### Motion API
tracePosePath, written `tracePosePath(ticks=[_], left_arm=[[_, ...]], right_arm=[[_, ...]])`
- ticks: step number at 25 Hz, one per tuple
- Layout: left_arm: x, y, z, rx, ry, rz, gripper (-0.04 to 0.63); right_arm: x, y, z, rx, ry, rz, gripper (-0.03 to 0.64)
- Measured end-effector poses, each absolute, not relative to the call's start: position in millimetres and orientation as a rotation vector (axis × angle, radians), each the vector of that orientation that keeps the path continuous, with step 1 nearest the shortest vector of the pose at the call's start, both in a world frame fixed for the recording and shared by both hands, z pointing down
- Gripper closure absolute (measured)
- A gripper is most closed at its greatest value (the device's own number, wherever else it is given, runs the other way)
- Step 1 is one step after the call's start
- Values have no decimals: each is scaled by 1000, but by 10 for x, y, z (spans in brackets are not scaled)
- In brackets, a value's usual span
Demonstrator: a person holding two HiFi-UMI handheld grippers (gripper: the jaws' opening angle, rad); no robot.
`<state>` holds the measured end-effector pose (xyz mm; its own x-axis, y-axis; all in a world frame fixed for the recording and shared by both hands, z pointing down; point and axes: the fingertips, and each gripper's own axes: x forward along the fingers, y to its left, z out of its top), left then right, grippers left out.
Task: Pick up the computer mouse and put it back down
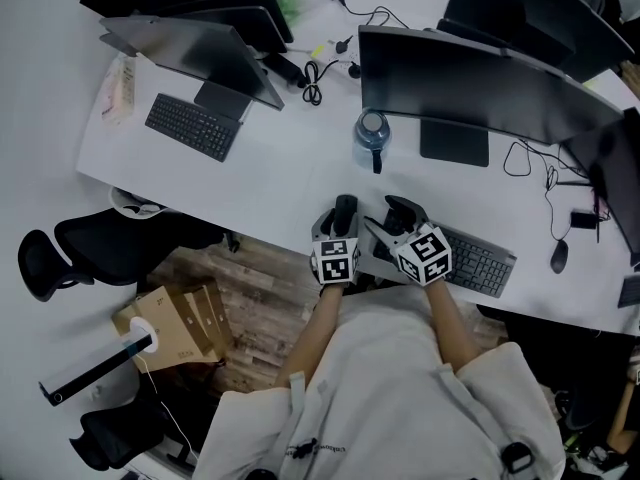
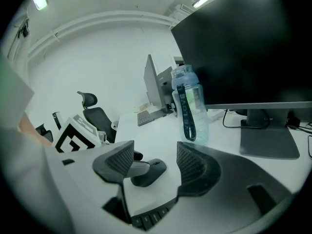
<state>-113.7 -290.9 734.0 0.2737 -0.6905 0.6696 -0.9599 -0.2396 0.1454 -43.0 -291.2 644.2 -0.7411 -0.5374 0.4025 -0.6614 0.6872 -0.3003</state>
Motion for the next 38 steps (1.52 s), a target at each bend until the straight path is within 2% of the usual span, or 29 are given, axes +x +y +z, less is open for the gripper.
tracePosePath(ticks=[12, 26, 33, 38], left_arm=[[-1114, -2998, 7632, 1918, -1493, 712, 310], [-1061, -3070, 7858, 1956, -1429, 852, 304], [-990, -3046, 7872, 2093, -1252, 940, 302], [-992, -2990, 7886, 2187, -1122, 1003, 304]], right_arm=[[-208, -2782, 6457, 955, -2565, 602, 337], [-180, -2783, 6459, 965, -2540, 536, 353], [-224, -2805, 6422, 976, -2550, 518, 361], [-136, -2902, 6380, 1056, -2554, 542, 391]])
